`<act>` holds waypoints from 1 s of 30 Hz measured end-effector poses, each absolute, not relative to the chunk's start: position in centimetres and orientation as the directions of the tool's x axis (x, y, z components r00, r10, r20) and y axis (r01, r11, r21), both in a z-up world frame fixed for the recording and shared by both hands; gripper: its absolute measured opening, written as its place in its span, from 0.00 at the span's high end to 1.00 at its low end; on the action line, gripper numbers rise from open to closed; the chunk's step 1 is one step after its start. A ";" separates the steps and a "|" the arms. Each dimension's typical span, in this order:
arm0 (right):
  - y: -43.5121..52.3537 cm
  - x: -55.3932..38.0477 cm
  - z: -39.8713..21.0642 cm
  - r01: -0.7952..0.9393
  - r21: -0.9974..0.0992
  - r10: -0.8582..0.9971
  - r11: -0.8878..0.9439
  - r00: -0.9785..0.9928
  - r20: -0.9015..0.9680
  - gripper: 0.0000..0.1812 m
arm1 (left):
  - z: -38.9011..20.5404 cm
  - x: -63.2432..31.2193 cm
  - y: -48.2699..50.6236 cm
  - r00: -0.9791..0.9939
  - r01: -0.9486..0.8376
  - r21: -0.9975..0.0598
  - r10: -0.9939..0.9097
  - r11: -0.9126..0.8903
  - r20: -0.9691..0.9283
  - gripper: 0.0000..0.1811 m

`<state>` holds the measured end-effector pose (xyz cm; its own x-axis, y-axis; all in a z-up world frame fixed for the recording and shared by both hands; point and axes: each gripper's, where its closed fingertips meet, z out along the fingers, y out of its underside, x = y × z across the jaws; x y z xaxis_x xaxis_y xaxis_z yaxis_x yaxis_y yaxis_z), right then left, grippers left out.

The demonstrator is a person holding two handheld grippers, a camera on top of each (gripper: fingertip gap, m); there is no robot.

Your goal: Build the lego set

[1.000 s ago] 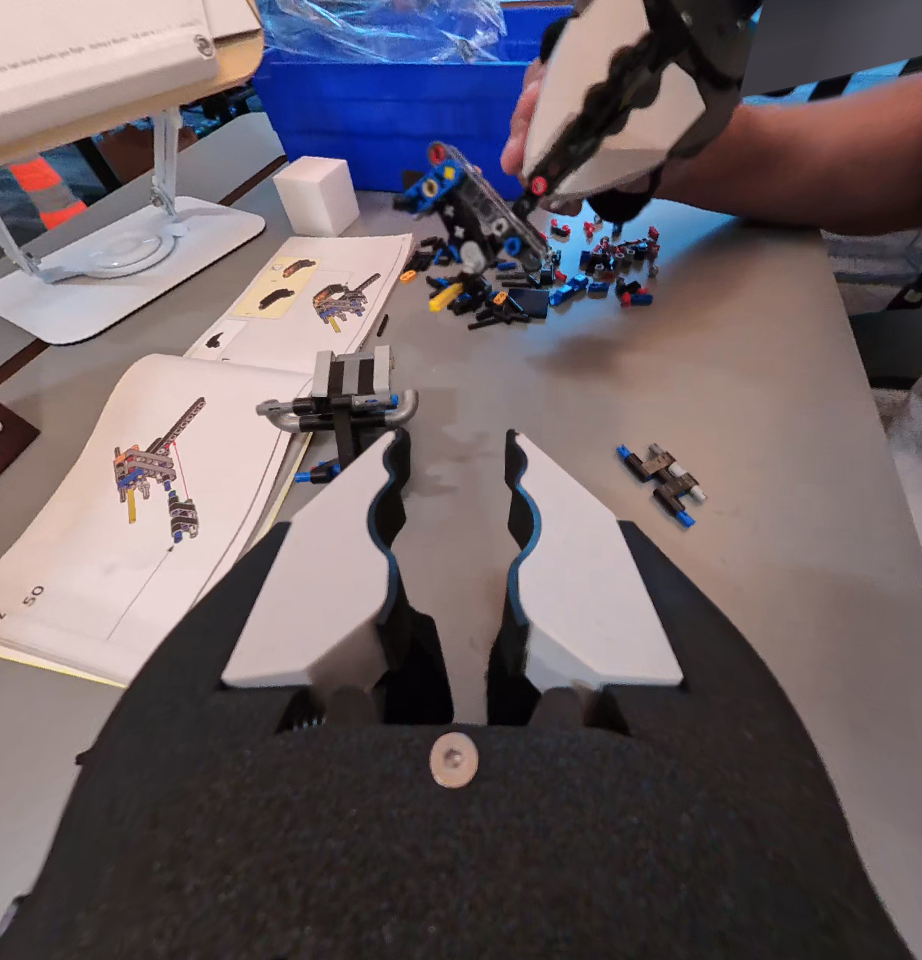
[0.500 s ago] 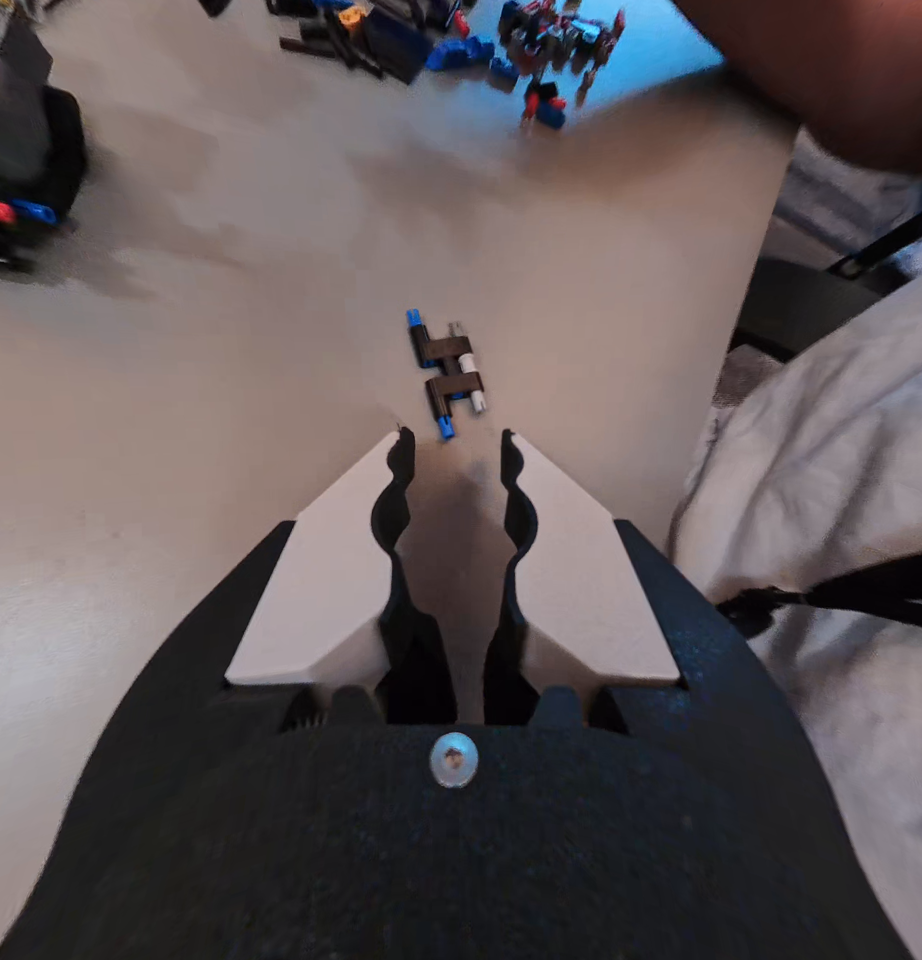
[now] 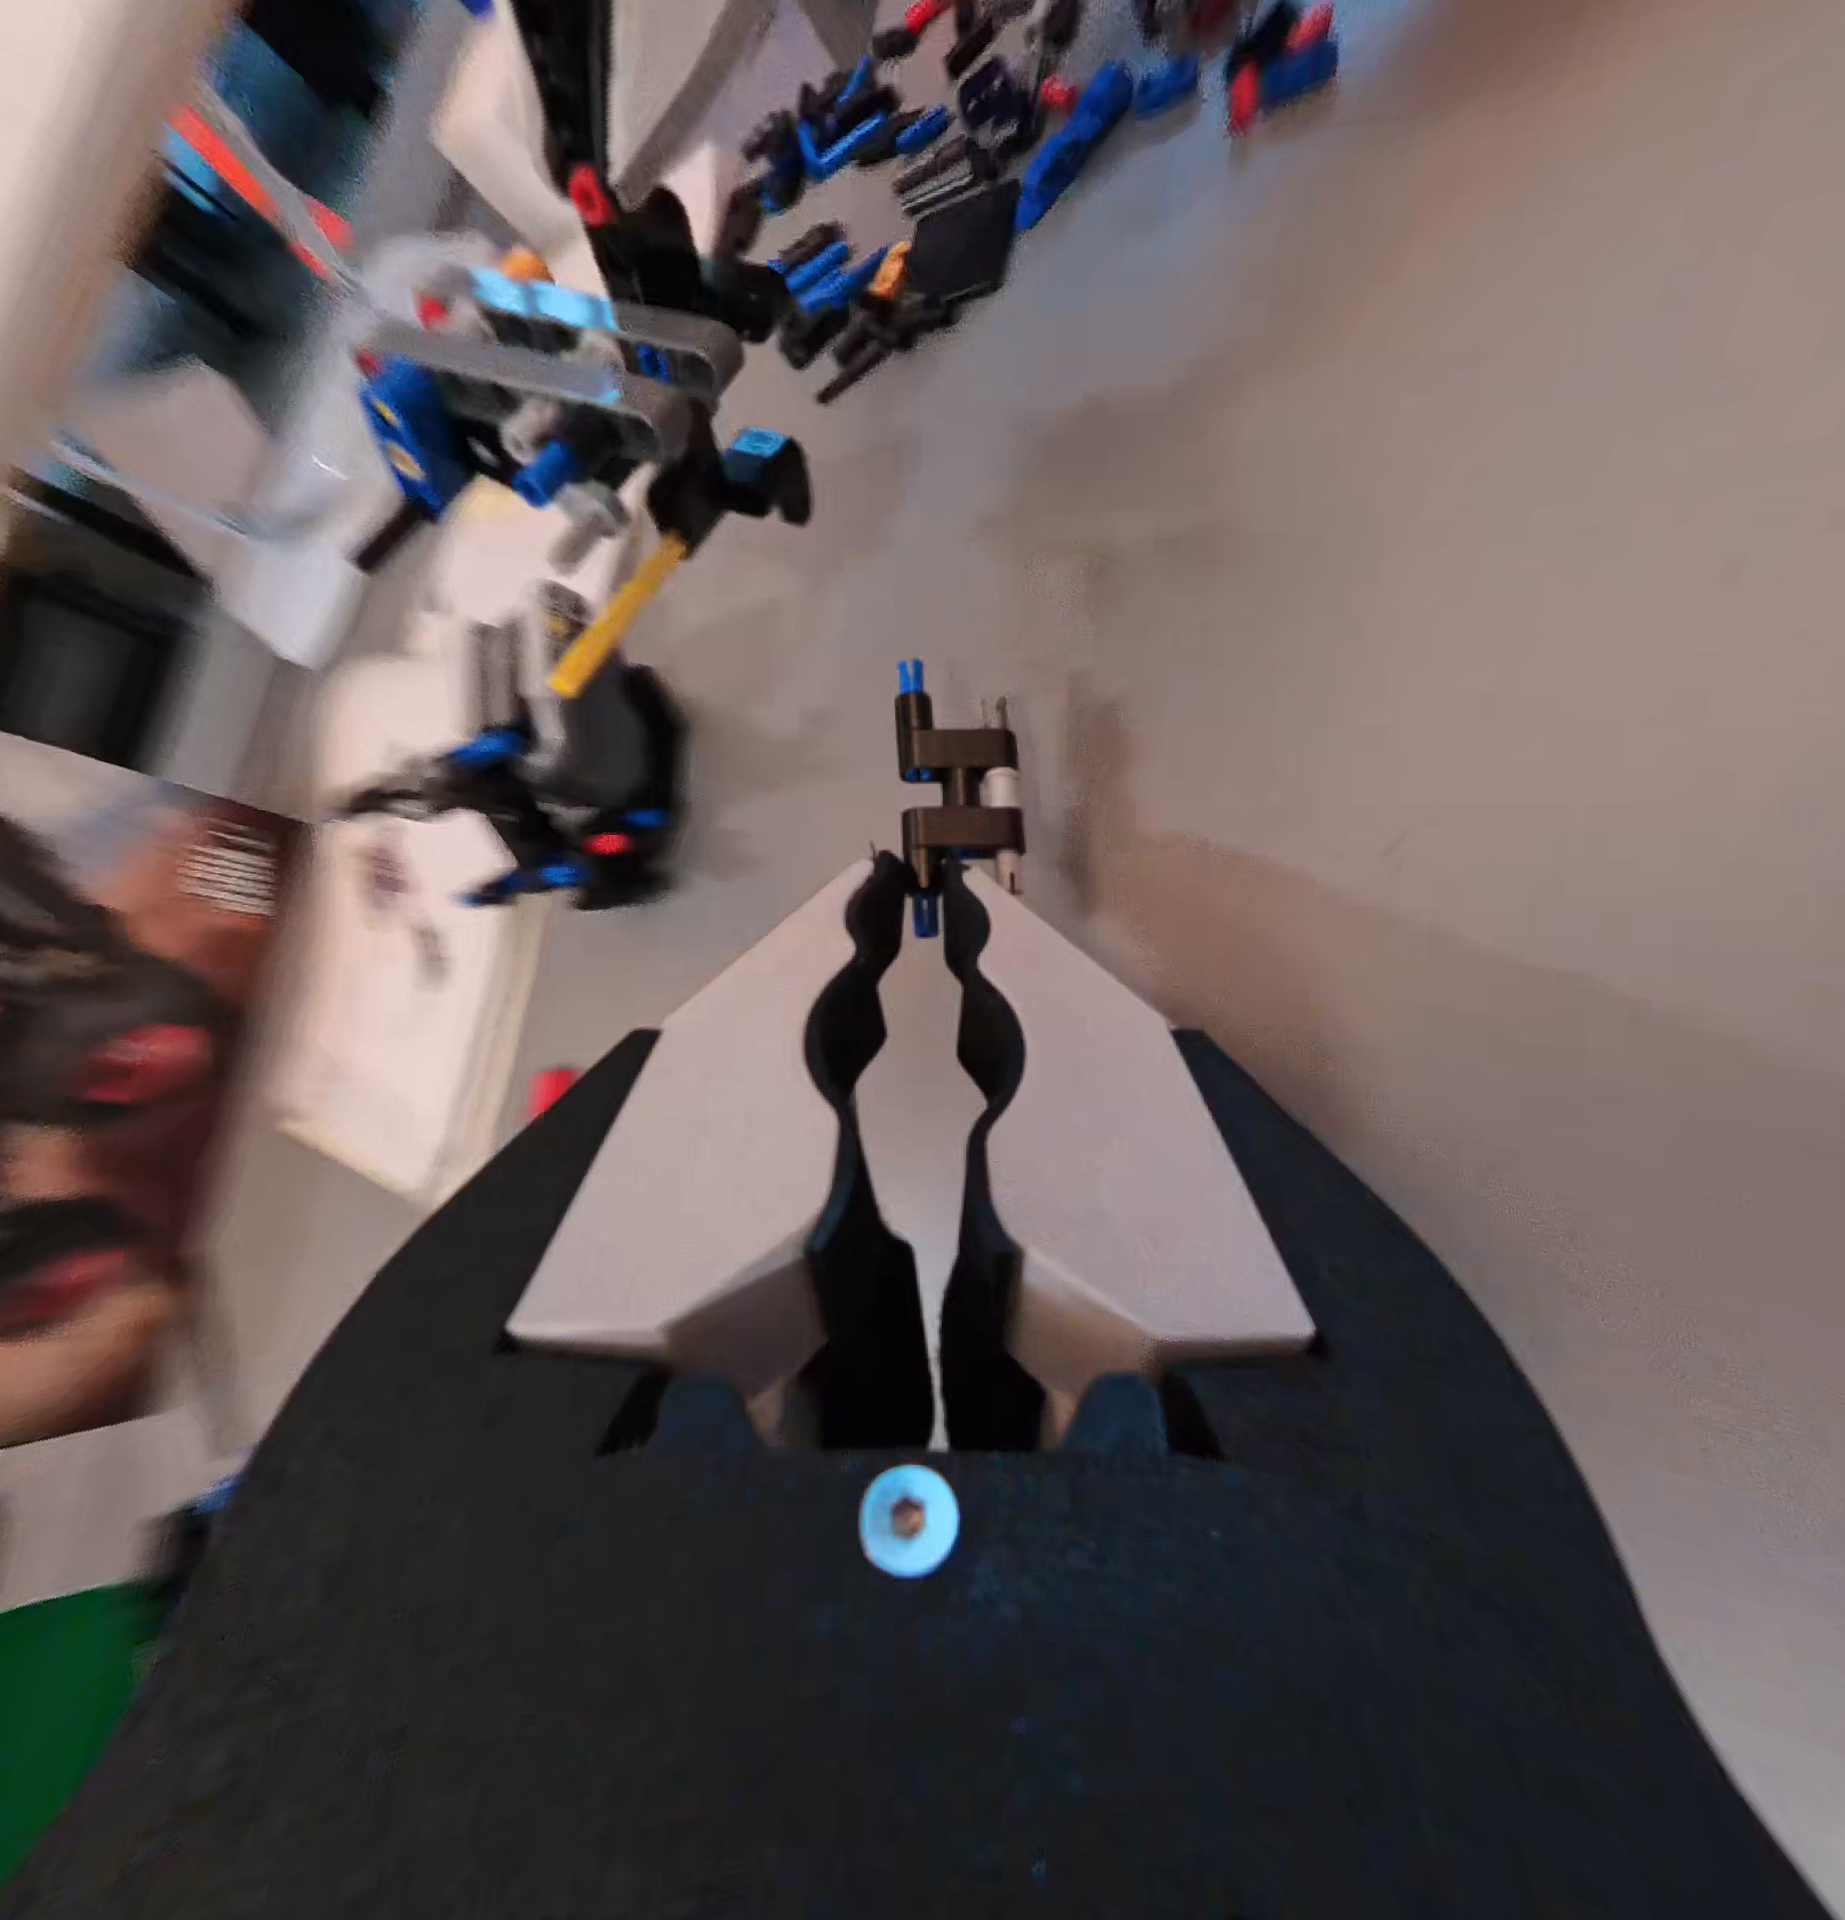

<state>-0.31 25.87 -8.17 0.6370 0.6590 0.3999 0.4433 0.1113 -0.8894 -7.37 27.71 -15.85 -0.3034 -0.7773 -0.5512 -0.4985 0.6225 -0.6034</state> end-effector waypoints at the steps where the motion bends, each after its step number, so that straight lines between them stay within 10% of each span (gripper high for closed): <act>1: 25.9 -0.2 -8.1 0.434 -0.895 0.661 0.106 0.641 0.389 0.97 | -15.2 -7.7 28.5 -0.302 -0.475 -0.516 -0.683 0.713 -0.665 0.97; 9: 26.4 0.3 -9.5 0.564 -0.819 0.618 0.102 0.609 0.497 0.96 | -14.6 -10.2 30.5 -0.348 -0.362 0.102 -0.033 0.927 -0.937 0.97; 30: 26.4 0.2 -9.8 0.566 -0.819 0.625 0.093 0.607 0.490 0.96 | -17.1 -11.5 30.4 -0.330 -0.452 -0.133 -0.304 0.882 -0.894 0.93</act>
